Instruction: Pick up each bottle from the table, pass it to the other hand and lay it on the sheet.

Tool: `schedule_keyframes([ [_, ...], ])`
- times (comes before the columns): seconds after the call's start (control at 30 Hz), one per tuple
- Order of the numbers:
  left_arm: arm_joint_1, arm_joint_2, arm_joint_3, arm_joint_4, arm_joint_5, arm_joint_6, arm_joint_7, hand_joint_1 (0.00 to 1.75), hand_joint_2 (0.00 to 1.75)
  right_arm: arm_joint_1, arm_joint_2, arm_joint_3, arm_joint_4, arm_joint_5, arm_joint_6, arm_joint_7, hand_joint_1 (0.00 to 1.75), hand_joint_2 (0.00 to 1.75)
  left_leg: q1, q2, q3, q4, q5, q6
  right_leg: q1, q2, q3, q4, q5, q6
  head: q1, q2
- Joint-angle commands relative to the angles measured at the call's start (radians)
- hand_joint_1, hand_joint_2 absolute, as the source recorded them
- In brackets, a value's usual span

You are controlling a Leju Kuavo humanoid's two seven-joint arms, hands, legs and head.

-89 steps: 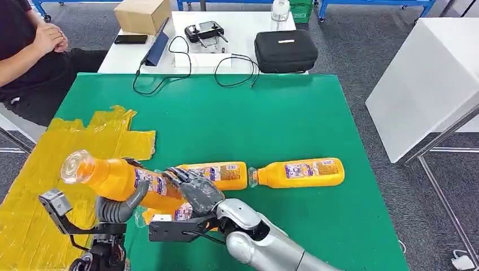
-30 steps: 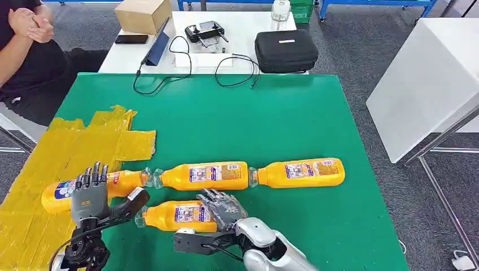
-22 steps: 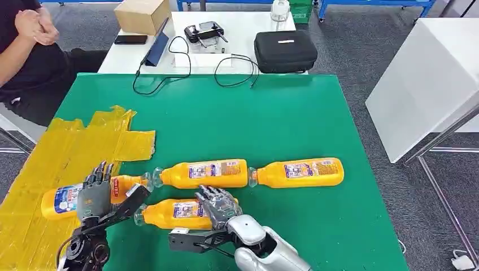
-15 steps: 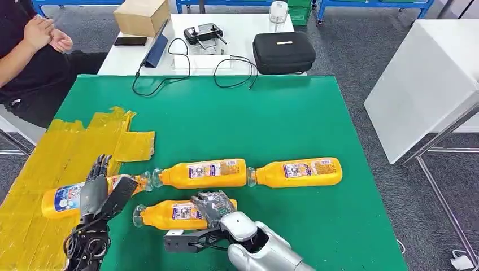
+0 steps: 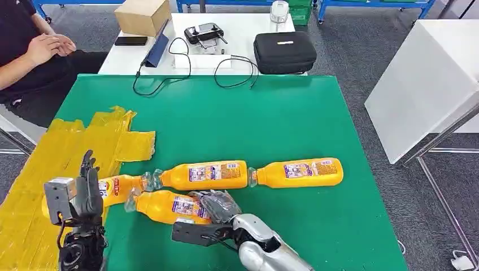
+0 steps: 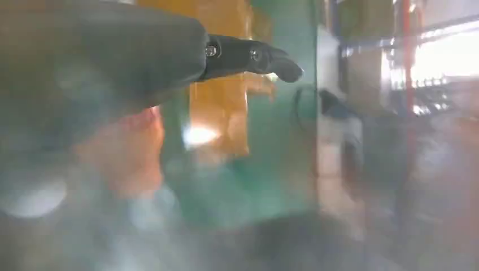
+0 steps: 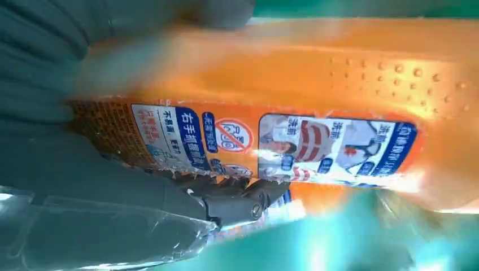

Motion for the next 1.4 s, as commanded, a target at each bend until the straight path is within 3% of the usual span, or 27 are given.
schedule_keyframes([
  [0.03, 0.101, -0.039, -0.022, -0.108, 0.196, -0.153, 0.027, 0.0, 1.75, 0.158, -0.144, -0.136, -0.424, -0.085, -0.078, -0.089, 1.75, 1.75, 0.001, -0.003, -0.001, 0.001, -0.001, 0.0, 0.001, -0.004, 0.0, 0.0, -0.002, 0.0, 0.0, 0.0],
  [0.13, 0.113, -0.045, -0.024, -0.113, 0.273, -0.209, 0.048, 0.0, 1.75, 0.176, -0.131, -0.162, -0.433, -0.101, -0.133, -0.146, 1.75, 1.75, 0.001, -0.003, -0.001, 0.001, -0.002, 0.0, 0.001, -0.003, 0.0, 0.0, -0.002, 0.0, 0.0, 0.0],
  [0.37, 0.157, -0.06, -0.102, -0.151, 0.345, -0.293, 0.082, 0.0, 1.75, 0.174, -0.117, -0.197, -0.427, -0.111, -0.175, -0.16, 1.75, 1.75, 0.001, -0.003, -0.003, 0.001, -0.002, 0.0, 0.001, -0.003, -0.002, 0.0, -0.002, 0.0, -0.001, 0.0],
  [0.57, 0.122, -0.027, -0.211, -0.09, 0.391, -0.348, 0.122, 0.0, 1.75, 0.068, -0.056, -0.209, -0.24, -0.147, -0.145, -0.128, 1.75, 1.75, 0.0, 0.0, -0.004, -0.001, 0.0, 0.0, 0.0, -0.001, -0.004, 0.0, 0.0, 0.0, -0.001, 0.0],
  [1.0, 0.078, -0.012, -0.256, -0.045, 0.436, -0.393, 0.126, 0.0, 1.75, -0.057, 0.008, -0.127, -0.048, -0.094, -0.112, -0.089, 1.75, 1.75, 0.001, 0.001, -0.003, -0.001, 0.0, 0.0, 0.001, 0.001, -0.002, -0.001, 0.001, -0.001, 0.0, 0.0],
  [1.3, 0.072, -0.011, -0.26, -0.043, 0.443, -0.394, 0.128, 0.0, 1.75, -0.073, 0.014, -0.097, -0.023, -0.064, -0.11, -0.081, 1.75, 1.75, 0.0, -0.001, -0.004, -0.001, 0.001, 0.0, 0.0, 0.0, -0.003, -0.001, 0.0, -0.001, 0.0, 0.0],
  [1.4, 0.061, -0.012, -0.253, -0.041, 0.459, -0.387, 0.135, 0.0, 1.75, -0.097, 0.025, -0.025, 0.013, -0.004, -0.097, -0.06, 1.75, 1.75, 0.0, -0.001, -0.004, -0.001, 0.001, 0.0, 0.0, 0.0, -0.003, -0.001, 0.0, -0.001, 0.0, 0.0],
])
